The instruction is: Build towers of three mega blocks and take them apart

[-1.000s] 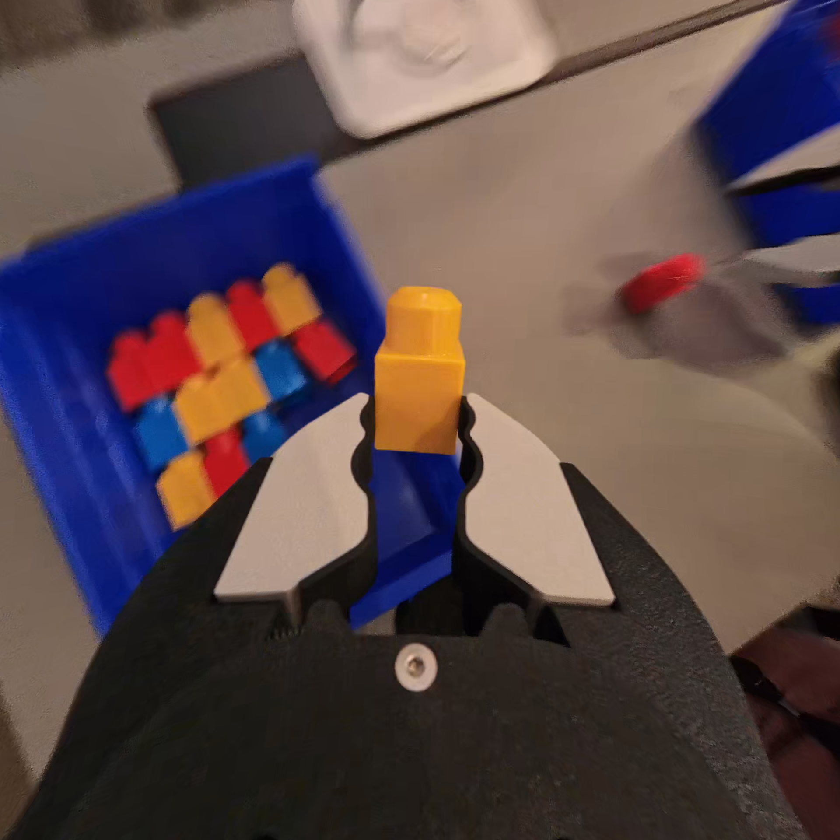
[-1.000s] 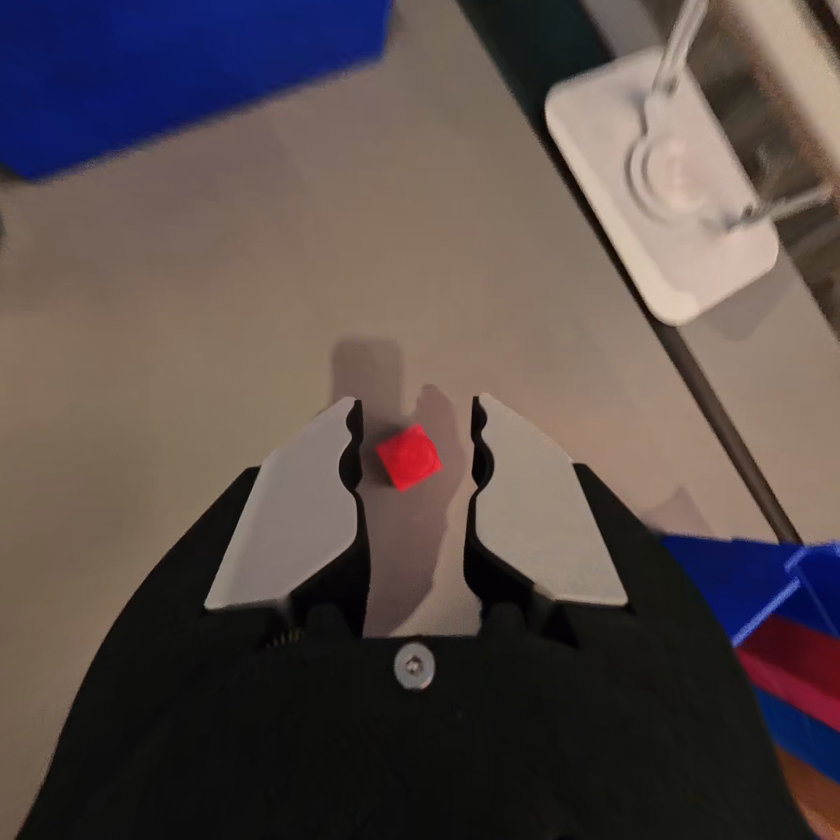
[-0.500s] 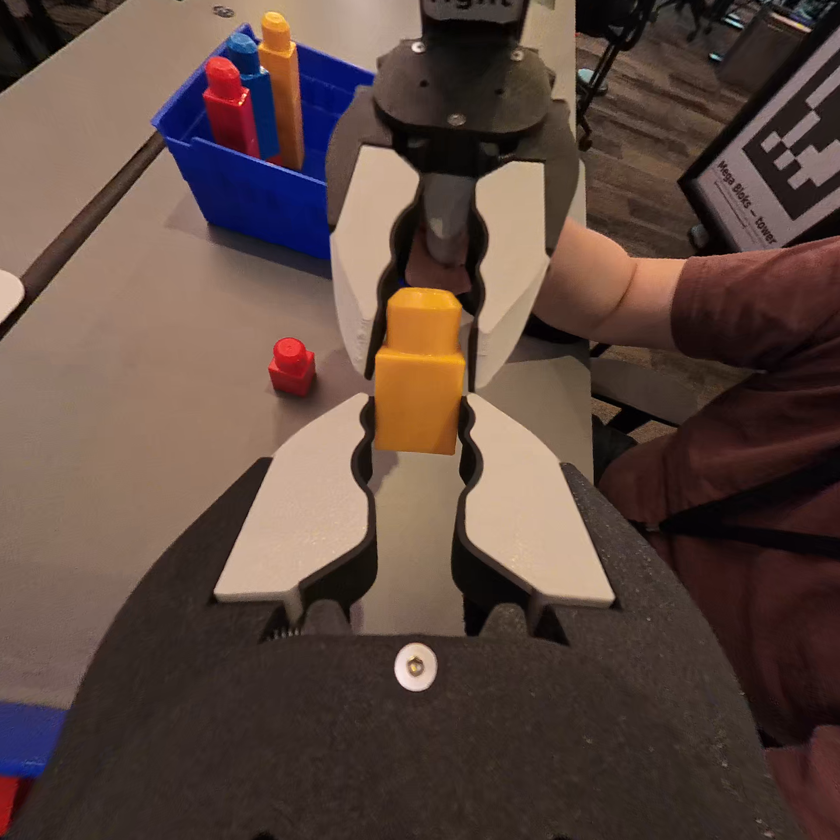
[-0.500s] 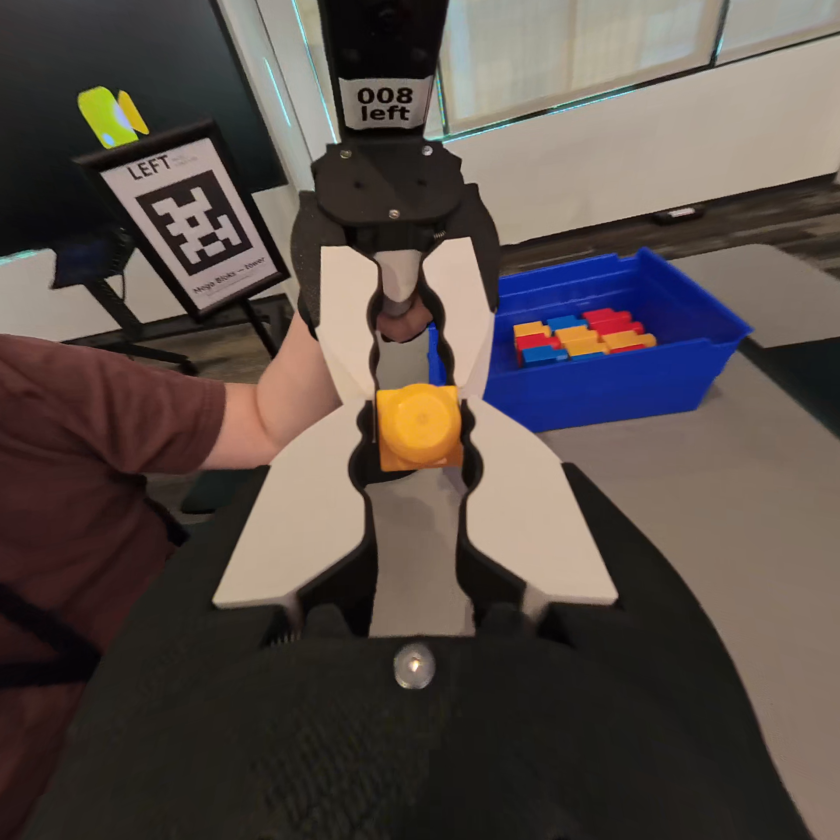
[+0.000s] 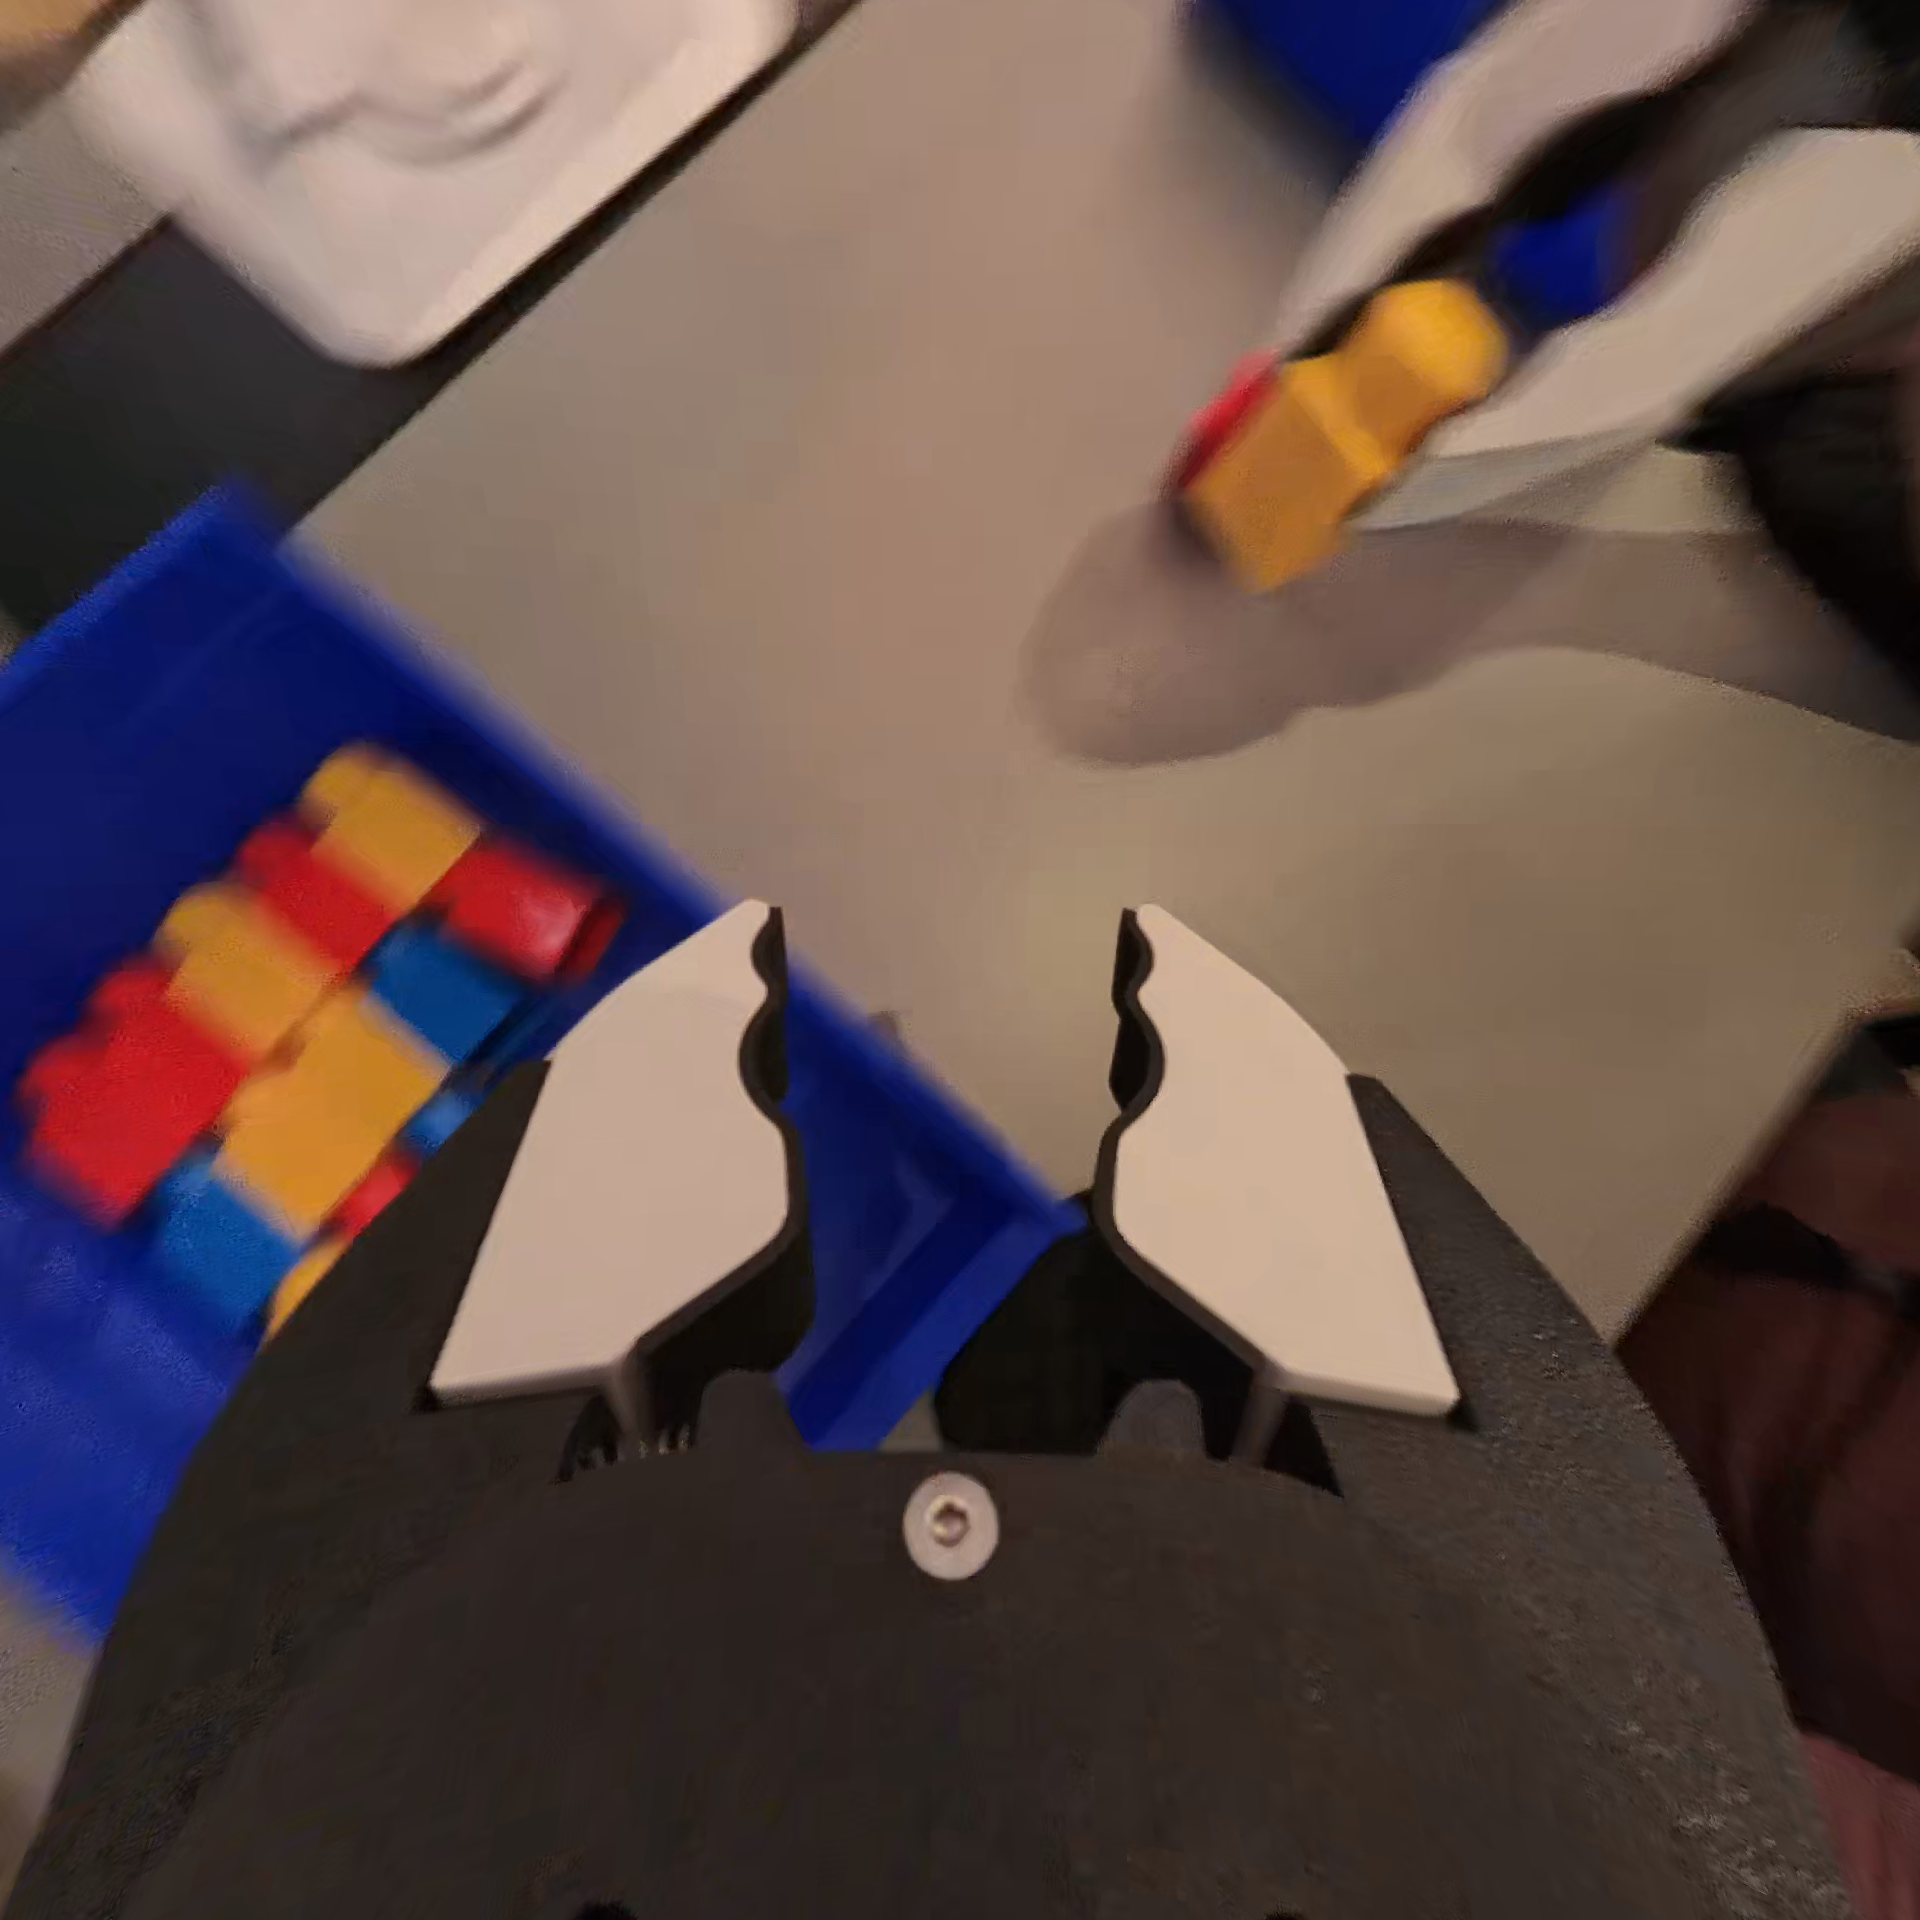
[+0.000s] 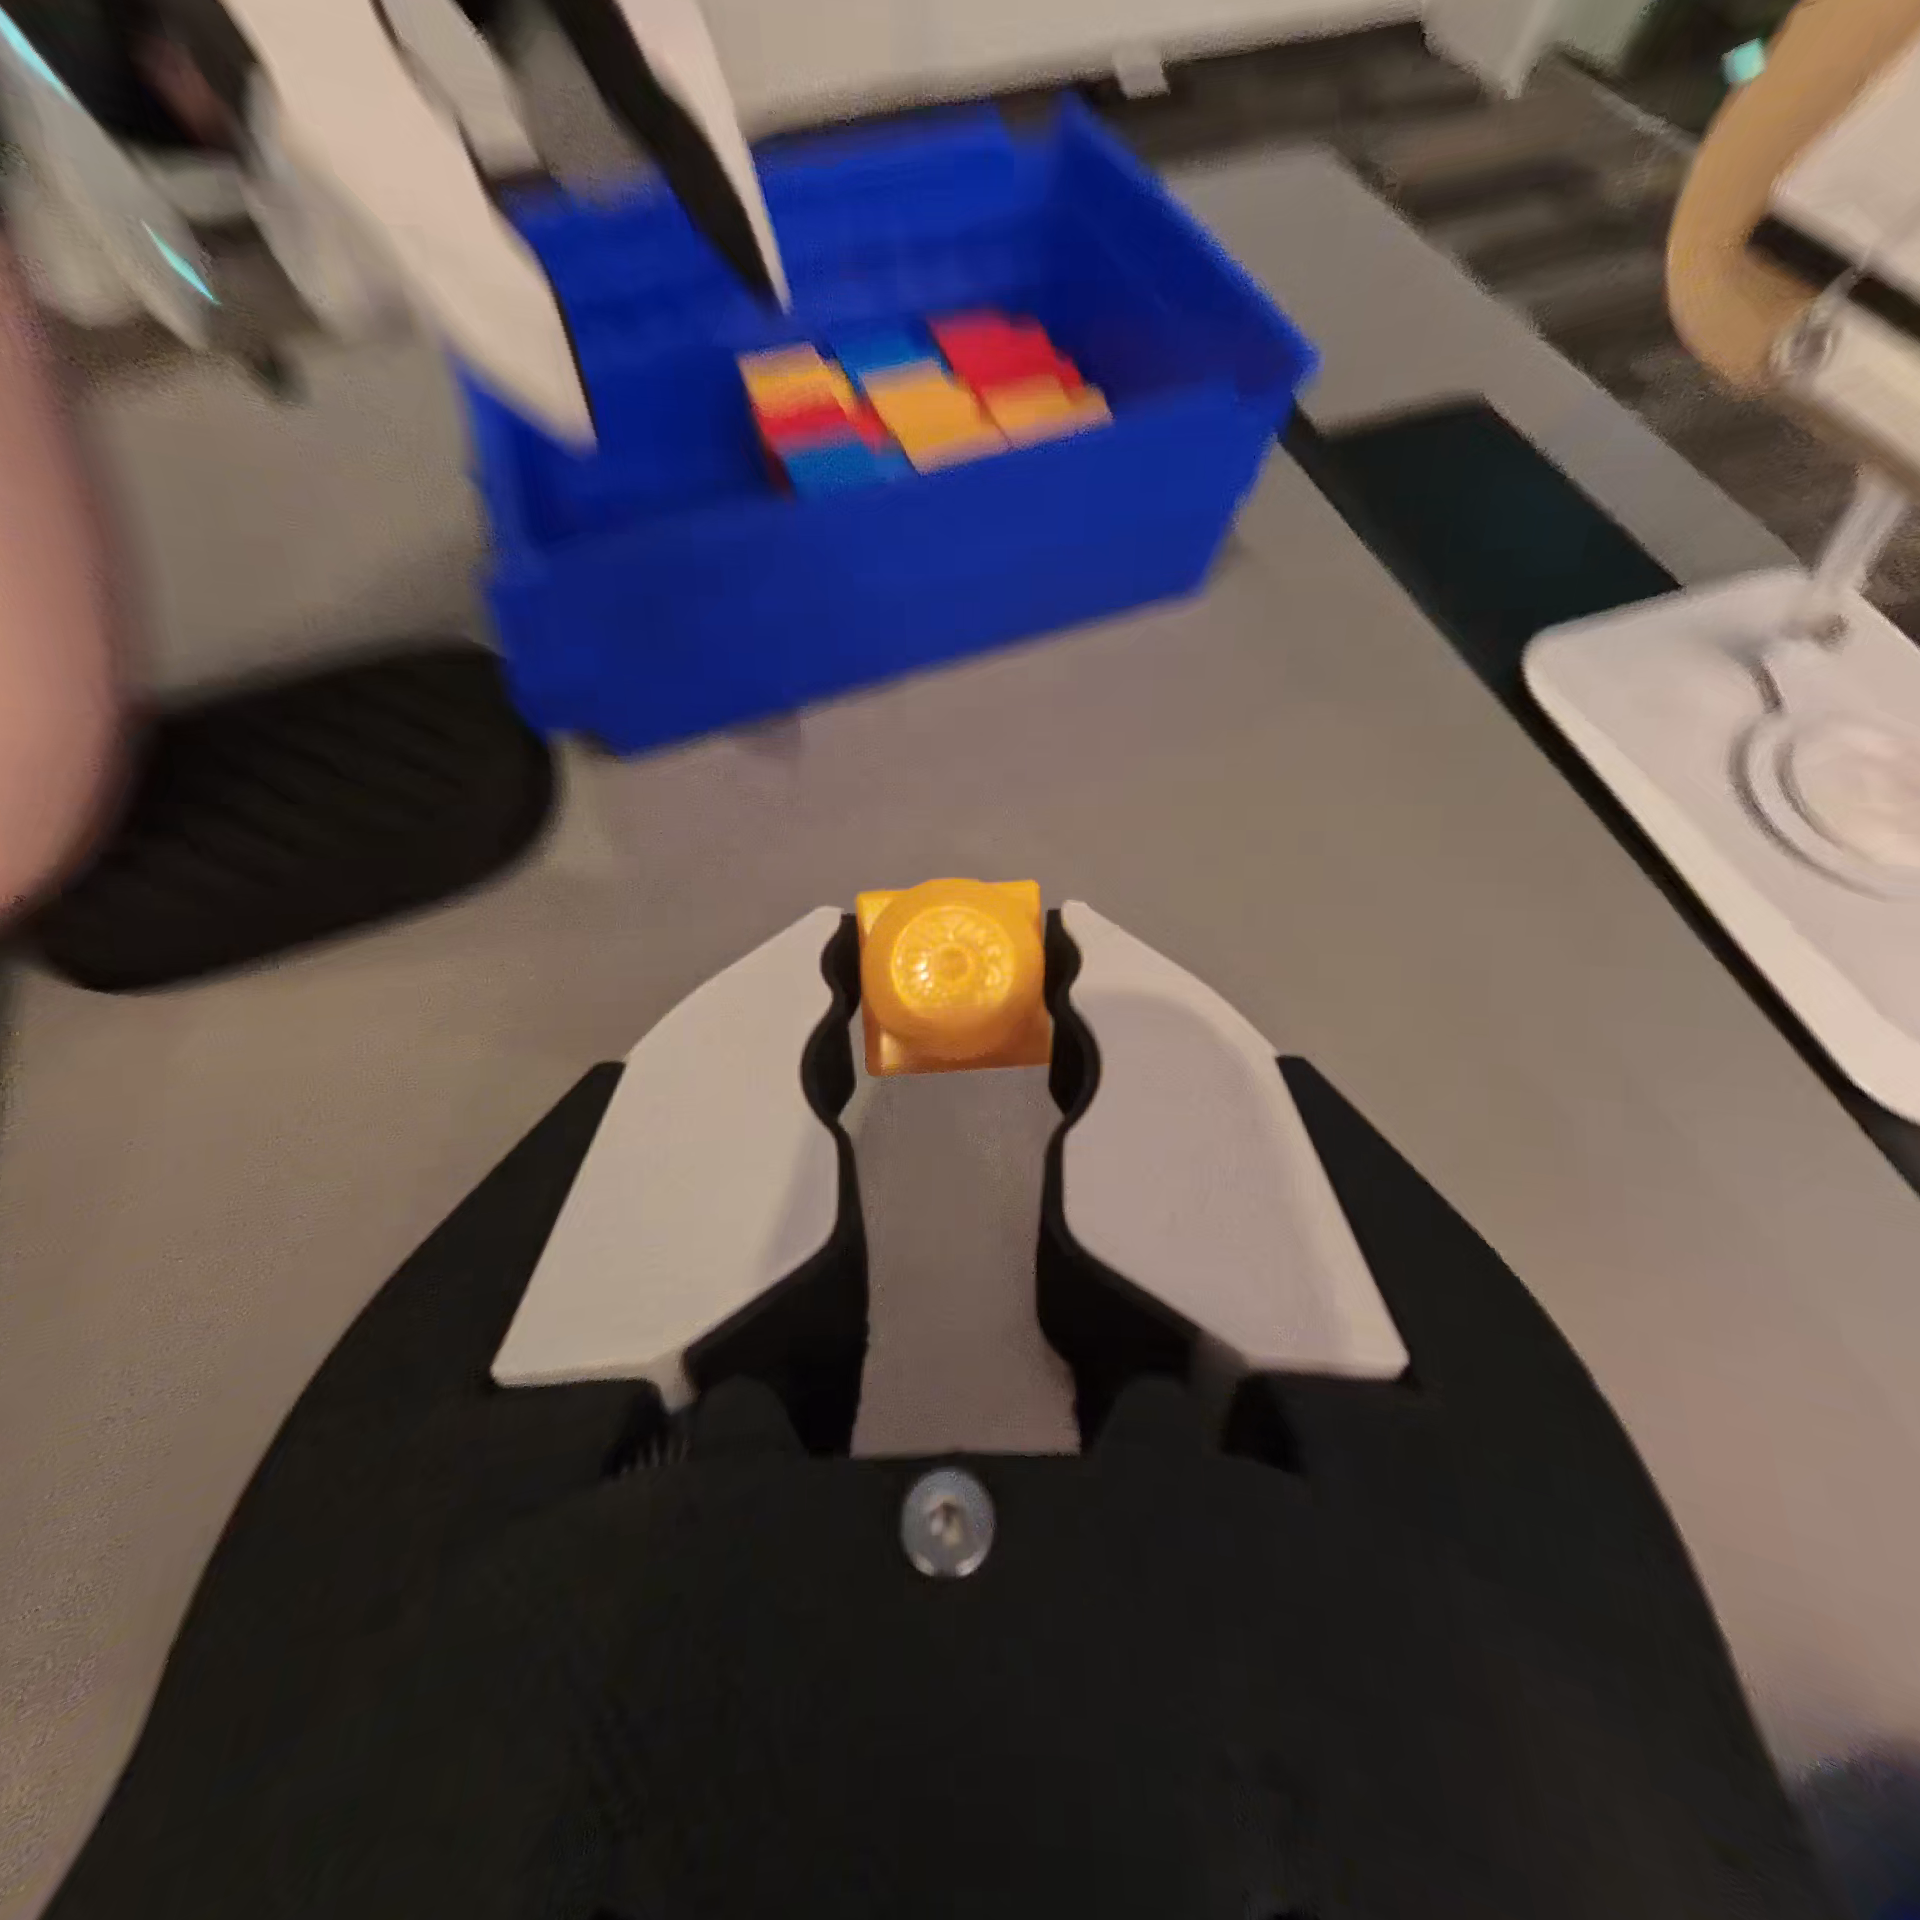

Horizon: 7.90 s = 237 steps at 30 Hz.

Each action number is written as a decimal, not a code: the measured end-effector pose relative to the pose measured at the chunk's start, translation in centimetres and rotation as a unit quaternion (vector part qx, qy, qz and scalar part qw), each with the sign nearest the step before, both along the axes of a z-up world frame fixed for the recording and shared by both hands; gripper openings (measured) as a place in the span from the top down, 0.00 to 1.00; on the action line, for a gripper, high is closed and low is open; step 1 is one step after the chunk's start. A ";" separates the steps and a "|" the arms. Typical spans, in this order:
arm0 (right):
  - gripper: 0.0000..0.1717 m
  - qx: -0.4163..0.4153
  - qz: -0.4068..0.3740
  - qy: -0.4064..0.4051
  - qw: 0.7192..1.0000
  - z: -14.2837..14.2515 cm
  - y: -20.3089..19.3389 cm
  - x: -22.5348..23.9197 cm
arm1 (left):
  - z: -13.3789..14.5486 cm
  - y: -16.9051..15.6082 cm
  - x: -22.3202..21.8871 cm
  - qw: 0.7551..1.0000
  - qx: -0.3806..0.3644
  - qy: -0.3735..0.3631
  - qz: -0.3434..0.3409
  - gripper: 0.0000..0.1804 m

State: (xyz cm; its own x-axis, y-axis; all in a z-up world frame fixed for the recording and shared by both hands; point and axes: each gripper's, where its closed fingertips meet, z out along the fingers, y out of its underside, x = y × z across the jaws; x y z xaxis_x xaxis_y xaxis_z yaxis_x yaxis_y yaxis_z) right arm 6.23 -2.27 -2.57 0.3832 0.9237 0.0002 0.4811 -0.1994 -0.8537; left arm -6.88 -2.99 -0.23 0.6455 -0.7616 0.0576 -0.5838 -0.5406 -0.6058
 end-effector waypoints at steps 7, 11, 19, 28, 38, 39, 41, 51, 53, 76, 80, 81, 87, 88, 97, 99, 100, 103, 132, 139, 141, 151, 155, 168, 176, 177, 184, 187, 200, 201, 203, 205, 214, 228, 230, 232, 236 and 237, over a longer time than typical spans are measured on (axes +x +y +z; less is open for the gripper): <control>0.79 -0.032 -0.061 -0.136 0.988 -7.9 1.6 -0.2 | -5.4 2.6 -11.5 0.963 -0.106 0.061 0.239 0.67; 0.79 -0.034 -0.084 -0.150 0.985 -9.1 2.2 0.0 | -7.9 3.3 -12.0 0.953 -0.143 0.077 0.257 0.67; 0.79 -0.031 -0.081 -0.174 0.981 -10.3 2.3 0.1 | -11.0 4.6 -12.8 0.936 -0.167 0.141 0.277 0.63; 0.71 -0.035 -0.075 -0.140 0.987 -9.0 2.1 -0.3 | -12.4 5.0 -13.0 0.926 -0.178 0.164 0.291 0.65; 0.71 -0.024 -0.067 -0.149 0.986 -8.9 1.9 -0.4 | -12.3 4.5 -11.7 0.932 -0.185 0.164 0.266 0.67; 0.71 -0.023 -0.067 -0.150 0.986 -8.9 1.9 -0.4 | -12.2 4.6 -11.2 0.936 -0.184 0.156 0.257 0.69; 0.71 -0.024 -0.066 -0.149 0.986 -8.9 1.9 -0.5 | -12.0 5.0 -11.0 0.938 -0.174 0.150 0.258 0.70; 0.70 -0.018 -0.061 -0.155 0.986 -8.8 1.7 -0.5 | -13.9 6.0 -12.5 0.912 -0.182 0.186 0.317 0.67; 0.70 -0.017 -0.060 -0.156 0.986 -8.7 1.6 -0.6 | -14.0 6.6 -12.5 0.911 -0.173 0.184 0.326 0.67; 0.71 0.027 -0.038 -0.071 0.996 -3.8 2.0 -0.4 | 0.8 3.4 -3.1 0.989 -0.006 -0.059 0.137 0.77; 0.70 0.004 -0.020 -0.028 0.999 -2.0 2.1 1.3 | 7.3 4.1 2.5 0.970 0.217 -0.108 0.033 0.77; 0.70 -0.003 -0.026 -0.020 0.999 -1.8 2.4 1.9 | 8.2 4.2 3.2 0.960 0.250 -0.117 0.032 0.77; 0.70 -0.008 -0.016 -0.001 1.000 -1.4 2.7 2.6 | 8.6 2.3 7.2 0.958 0.198 -0.205 -0.036 0.78; 0.70 0.001 0.000 0.023 1.000 -0.4 2.2 2.1 | 8.9 1.5 8.1 0.953 0.182 -0.231 -0.065 0.78; 0.80 0.002 0.129 0.384 0.914 13.6 -3.6 3.3 | 8.1 -3.9 14.1 0.929 0.108 -0.277 -0.221 0.78; 0.77 -0.019 0.140 0.387 0.911 13.5 -3.8 3.1 | 7.8 -4.4 15.0 0.926 0.098 -0.278 -0.235 0.78; 0.75 -0.030 0.148 0.384 0.911 13.2 -4.0 2.8 | 7.6 -4.7 15.4 0.926 0.094 -0.276 -0.242 0.78; 0.79 -0.062 0.172 0.368 0.912 12.3 -4.6 1.9 | 7.3 -5.2 16.2 0.921 0.093 -0.278 -0.257 0.78; 0.70 -0.044 -0.023 -0.097 0.994 -5.4 1.5 1.2 | 13.3 -1.3 6.7 0.887 0.176 -0.401 -0.148 0.80; 0.67 -0.090 -0.102 -0.131 0.982 -8.7 1.9 0.7 | 13.9 -1.0 5.3 0.885 0.191 -0.405 -0.130 0.80; 0.68 -0.096 -0.105 -0.147 0.979 -9.8 1.8 0.6 | 13.9 -1.0 5.4 0.885 0.190 -0.405 -0.130 0.80; 0.78 -0.083 -0.077 -0.105 0.988 -8.8 2.3 0.2 | 13.4 -0.9 5.9 0.882 0.160 -0.422 -0.136 0.80; 0.78 -0.086 -0.059 0.040 0.994 -1.7 2.9 1.9 | 12.0 0.1 7.6 0.885 0.135 -0.426 -0.130 0.80; 0.78 -0.105 0.054 0.295 0.948 12.3 -1.2 7.9 | 4.1 -2.2 18.6 0.900 0.055 -0.362 -0.235 0.80; 0.78 -0.091 0.101 0.255 0.957 12.0 -3.1 7.5 | 2.7 -3.9 19.9 0.901 0.022 -0.339 -0.269 0.80; 0.78 -0.089 0.106 0.247 0.959 11.8 -3.2 7.4 | 2.6 -4.1 20.0 0.901 0.021 -0.336 -0.274 0.80; 0.78 -0.099 0.136 0.196 0.966 10.4 -4.4 7.3 | 2.2 -5.3 20.6 0.901 0.014 -0.315 -0.297 0.80; 0.78 -0.110 0.144 0.185 0.966 9.9 -4.7 7.4 | 2.0 -5.6 20.6 0.905 0.017 -0.300 -0.301 0.80; 0.78 -0.107 0.151 0.145 0.972 8.7 -5.2 6.9 | 1.7 -5.9 20.5 0.910 0.007 -0.282 -0.305 0.80; 0.78 -0.107 0.149 0.153 0.971 8.9 -5.1 6.8 | 1.8 -5.9 20.5 0.909 0.005 -0.286 -0.302 0.80; 0.78 -0.110 0.147 0.180 0.966 9.5 -4.8 6.5 | 2.2 -5.7 20.4 0.906 -0.003 -0.302 -0.296 0.80; 0.78 -0.114 0.144 0.200 0.962 9.8 -4.5 6.3 | 2.4 -5.6 20.4 0.904 -0.009 -0.314 -0.290 0.80; 0.78 -0.103 0.149 0.252 0.951 10.9 -4.2 5.7 | 3.3 -5.9 20.6 0.884 -0.053 -0.365 -0.286 0.80; 0.78 -0.088 0.126 0.292 0.944 11.9 -3.9 4.6 | 4.7 -5.6 19.9 0.877 -0.053 -0.394 -0.271 0.81; 0.78 -0.091 0.123 0.302 0.941 12.0 -3.8 4.4 | 4.8 -5.5 19.8 0.877 -0.053 -0.395 -0.268 0.81; 0.78 -0.092 0.119 0.316 0.937 12.3 -3.7 4.4 | 5.1 -5.5 19.8 0.875 -0.052 -0.403 -0.262 0.81; 0.78 -0.090 0.113 0.320 0.936 12.3 -3.5 4.3 | 5.1 -5.3 19.8 0.875 -0.052 -0.406 -0.258 0.81; 0.78 -0.092 0.112 0.321 0.936 12.3 -3.5 4.3 | 5.1 -5.2 19.7 0.876 -0.052 -0.404 -0.257 0.81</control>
